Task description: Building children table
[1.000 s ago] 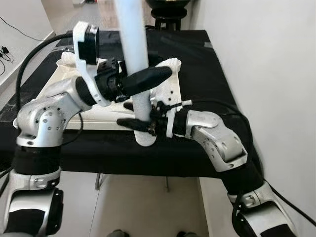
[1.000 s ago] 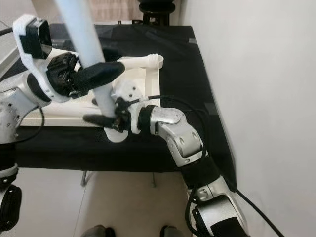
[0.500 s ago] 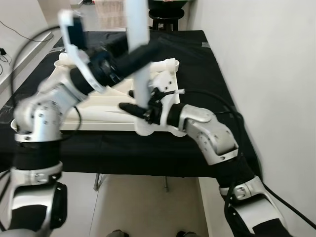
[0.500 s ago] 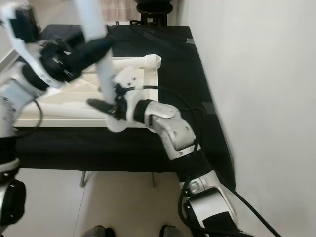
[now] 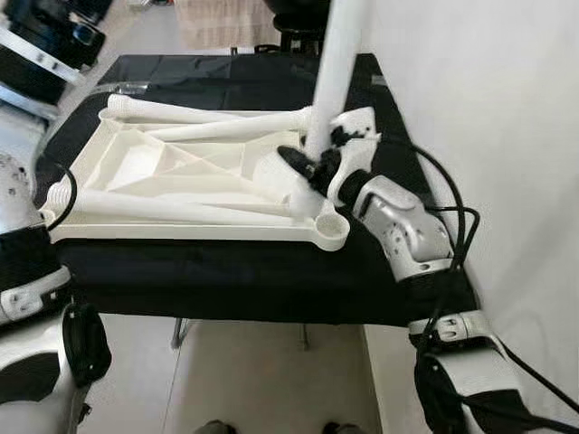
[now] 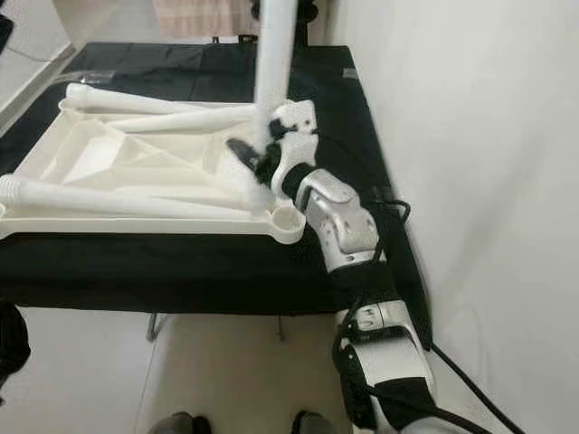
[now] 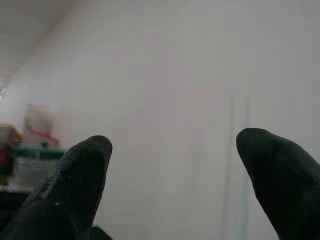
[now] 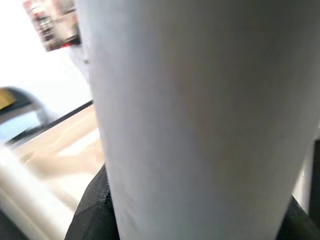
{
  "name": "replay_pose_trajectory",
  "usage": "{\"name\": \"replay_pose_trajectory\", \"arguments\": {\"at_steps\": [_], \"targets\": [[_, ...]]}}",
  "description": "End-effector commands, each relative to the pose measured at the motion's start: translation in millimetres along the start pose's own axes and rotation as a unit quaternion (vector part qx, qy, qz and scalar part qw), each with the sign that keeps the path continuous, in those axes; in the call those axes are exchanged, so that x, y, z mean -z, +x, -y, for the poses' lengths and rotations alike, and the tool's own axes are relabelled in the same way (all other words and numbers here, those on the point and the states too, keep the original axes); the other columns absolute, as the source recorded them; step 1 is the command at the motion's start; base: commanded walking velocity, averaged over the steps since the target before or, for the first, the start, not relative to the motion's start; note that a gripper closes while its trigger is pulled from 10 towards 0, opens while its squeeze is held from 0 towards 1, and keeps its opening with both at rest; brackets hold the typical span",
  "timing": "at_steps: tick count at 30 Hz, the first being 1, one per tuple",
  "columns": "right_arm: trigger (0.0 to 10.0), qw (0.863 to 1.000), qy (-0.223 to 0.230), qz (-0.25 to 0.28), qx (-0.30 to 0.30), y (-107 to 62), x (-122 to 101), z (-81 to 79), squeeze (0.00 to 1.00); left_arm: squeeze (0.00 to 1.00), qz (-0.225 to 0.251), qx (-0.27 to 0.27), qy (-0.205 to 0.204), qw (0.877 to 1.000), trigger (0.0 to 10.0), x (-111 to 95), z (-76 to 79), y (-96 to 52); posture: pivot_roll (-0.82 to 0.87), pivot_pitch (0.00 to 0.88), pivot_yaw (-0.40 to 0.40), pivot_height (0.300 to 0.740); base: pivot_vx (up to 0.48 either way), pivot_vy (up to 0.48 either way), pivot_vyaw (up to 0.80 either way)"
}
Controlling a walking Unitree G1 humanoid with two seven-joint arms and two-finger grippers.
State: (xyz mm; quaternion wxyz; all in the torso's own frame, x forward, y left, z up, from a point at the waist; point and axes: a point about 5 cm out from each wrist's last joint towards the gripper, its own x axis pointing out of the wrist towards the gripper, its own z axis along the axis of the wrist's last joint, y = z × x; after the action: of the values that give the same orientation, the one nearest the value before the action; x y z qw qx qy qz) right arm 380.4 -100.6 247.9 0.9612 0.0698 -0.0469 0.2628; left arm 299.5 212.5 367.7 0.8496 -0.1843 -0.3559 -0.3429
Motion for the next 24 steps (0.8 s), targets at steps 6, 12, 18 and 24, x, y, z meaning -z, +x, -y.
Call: {"name": "replay_pose_trajectory", "arguments": {"at_steps": [6,12,18,24], "targets": [[10.0,0.998,0.001,0.029,0.049,1.6,-4,4.5,0.00,0.00,-0.126,-0.055,-0.012,0.991,10.0,78,21.5,-31.7,0.03,0.202,-0.035,0.740,0.000,0.000,0.00],[10.0,0.995,0.004,0.050,0.084,-1.4,-4,8.9,0.00,0.00,-0.240,-0.059,0.028,0.969,10.0,131,48.6,-63.9,0.03,0.242,-0.034,0.740,0.000,0.000,0.00],[10.0,0.994,-0.032,0.078,0.071,-6.5,-8,14.2,0.00,0.00,-0.335,-0.023,0.004,0.942,10.0,165,95.2,-106.4,0.04,0.361,-0.034,0.740,0.000,0.000,0.00],[10.0,0.981,0.007,0.119,-0.155,-11.8,-25,-3.1,0.00,0.00,-0.410,0.030,0.025,0.911,10.0,176,140.0,-150.6,0.06,0.464,-0.048,0.740,0.000,0.000,0.00]]}}
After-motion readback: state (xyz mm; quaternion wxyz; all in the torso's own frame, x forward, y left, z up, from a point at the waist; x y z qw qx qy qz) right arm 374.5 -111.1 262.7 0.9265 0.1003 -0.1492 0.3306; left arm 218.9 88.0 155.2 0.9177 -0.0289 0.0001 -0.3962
